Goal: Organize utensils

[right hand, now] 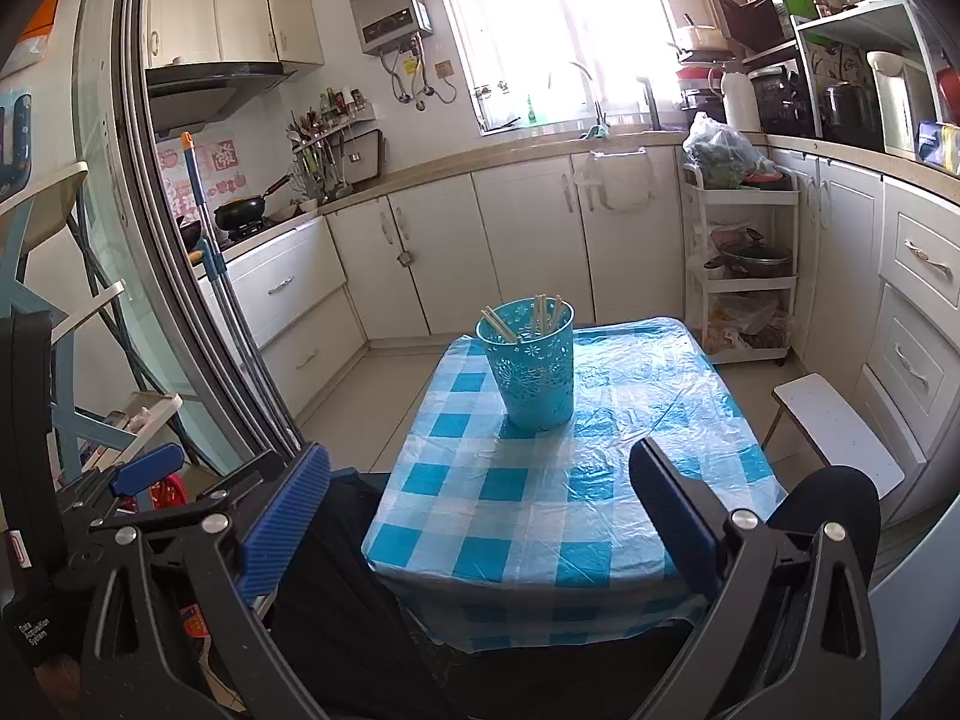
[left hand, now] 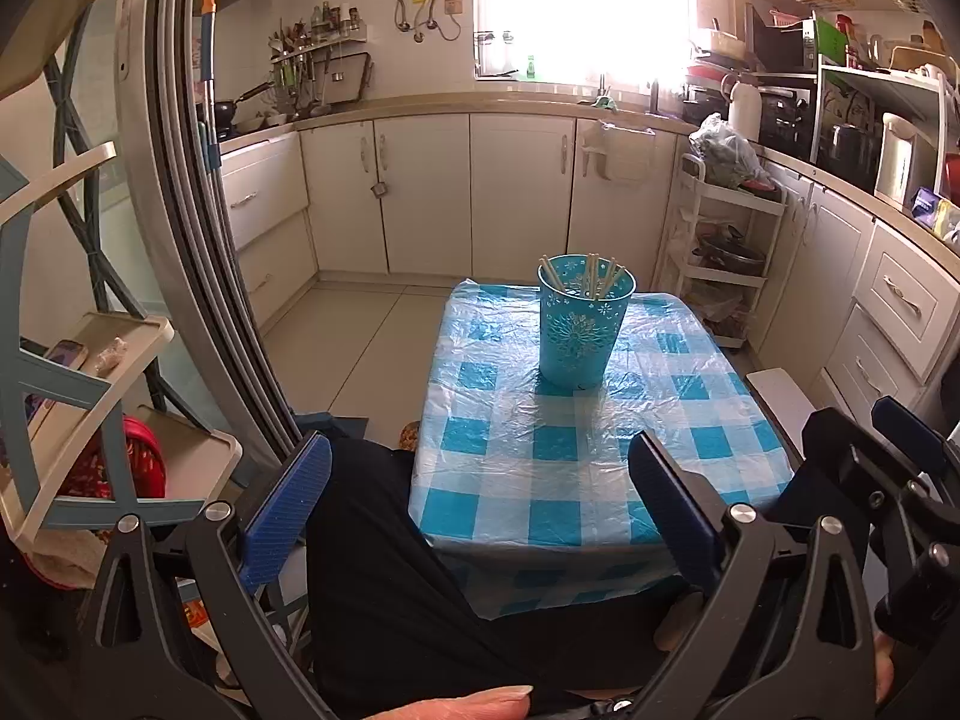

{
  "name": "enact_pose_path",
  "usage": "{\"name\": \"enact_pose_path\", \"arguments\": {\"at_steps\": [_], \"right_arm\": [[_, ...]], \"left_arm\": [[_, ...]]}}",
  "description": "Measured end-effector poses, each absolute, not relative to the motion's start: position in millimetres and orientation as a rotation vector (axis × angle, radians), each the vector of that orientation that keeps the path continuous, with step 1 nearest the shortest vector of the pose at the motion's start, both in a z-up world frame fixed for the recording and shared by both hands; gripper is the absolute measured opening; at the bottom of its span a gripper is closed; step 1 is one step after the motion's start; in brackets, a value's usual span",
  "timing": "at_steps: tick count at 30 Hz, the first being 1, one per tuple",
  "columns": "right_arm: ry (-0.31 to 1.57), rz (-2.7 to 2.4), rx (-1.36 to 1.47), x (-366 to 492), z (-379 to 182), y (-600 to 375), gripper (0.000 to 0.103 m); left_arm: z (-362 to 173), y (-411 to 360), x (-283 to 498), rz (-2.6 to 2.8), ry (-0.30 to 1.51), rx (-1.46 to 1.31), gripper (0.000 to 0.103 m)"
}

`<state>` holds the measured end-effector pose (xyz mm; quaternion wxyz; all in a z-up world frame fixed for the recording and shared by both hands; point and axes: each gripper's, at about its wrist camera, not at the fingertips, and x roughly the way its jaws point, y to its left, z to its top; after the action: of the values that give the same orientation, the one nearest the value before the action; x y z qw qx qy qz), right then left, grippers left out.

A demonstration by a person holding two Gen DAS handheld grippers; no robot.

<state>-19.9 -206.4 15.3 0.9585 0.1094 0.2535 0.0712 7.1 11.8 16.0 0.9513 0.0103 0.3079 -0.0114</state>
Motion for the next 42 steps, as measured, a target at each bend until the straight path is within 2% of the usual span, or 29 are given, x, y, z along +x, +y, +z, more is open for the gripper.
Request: {"name": "enact_pose_path", "arguments": {"at_steps": [42], "right_arm": [[0.493,0.135,0.21,-29.5,20.7,-211.1,0.096]], "left_arm": [[20.9,11.7,1.4,-0.029,0.608,0.014,0.095]]}}
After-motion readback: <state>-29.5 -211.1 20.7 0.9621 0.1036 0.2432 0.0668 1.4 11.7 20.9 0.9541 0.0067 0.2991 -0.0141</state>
